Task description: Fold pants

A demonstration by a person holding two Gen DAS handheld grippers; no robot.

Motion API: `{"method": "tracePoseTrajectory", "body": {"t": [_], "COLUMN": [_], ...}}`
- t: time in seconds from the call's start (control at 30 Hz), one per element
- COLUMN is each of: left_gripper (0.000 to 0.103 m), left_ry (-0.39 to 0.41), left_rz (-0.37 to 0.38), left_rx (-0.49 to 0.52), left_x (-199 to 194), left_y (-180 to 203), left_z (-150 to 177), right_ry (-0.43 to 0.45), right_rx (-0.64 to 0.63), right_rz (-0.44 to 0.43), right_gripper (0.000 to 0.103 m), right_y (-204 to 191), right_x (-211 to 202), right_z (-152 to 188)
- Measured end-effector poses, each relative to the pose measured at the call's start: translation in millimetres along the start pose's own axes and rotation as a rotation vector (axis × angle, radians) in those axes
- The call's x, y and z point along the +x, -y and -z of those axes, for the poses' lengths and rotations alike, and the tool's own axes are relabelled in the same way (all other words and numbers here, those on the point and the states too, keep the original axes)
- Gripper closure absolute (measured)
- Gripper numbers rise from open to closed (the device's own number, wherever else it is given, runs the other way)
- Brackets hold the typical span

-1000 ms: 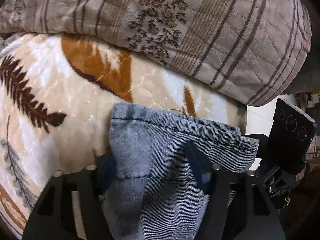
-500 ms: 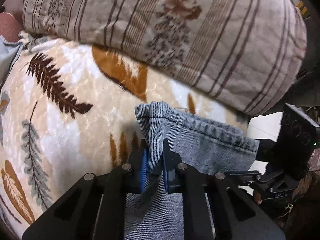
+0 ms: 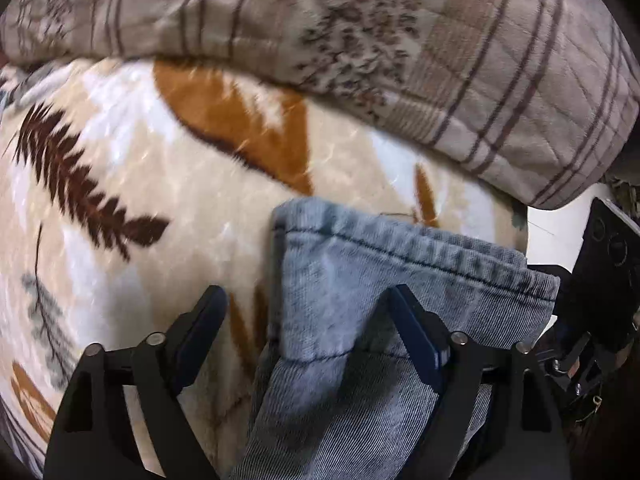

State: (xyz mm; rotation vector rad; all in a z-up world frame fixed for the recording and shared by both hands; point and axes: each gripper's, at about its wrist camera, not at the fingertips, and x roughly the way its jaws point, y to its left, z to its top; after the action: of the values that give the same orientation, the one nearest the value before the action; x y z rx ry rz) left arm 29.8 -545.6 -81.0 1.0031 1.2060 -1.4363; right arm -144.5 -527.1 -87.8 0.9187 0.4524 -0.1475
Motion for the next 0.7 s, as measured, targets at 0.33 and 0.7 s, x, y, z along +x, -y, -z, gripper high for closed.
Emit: {"method": "tracePoseTrajectory", "body": {"t": [0.33, 0.7], "left_gripper": [0.09, 0.089], "left_ry": [0.14, 0.24], "left_rz": [-0.008, -0.062], "left_rx": [0.001, -0.116], "left_x": [-34.2, -108.6], "left_y": [38.3, 23.3], "left_z": [26.6, 72.2], "right_ry": [-0.017, 0.0], "right_rx": [-0.018, -0.197], "right_rz": [0.012, 0.025], "right_gripper": [0.077, 0.078], "right_y": [-7.4, -55.3], "right_x": [2.9, -16.2], "right_z": [-6.6, -11.7]}}
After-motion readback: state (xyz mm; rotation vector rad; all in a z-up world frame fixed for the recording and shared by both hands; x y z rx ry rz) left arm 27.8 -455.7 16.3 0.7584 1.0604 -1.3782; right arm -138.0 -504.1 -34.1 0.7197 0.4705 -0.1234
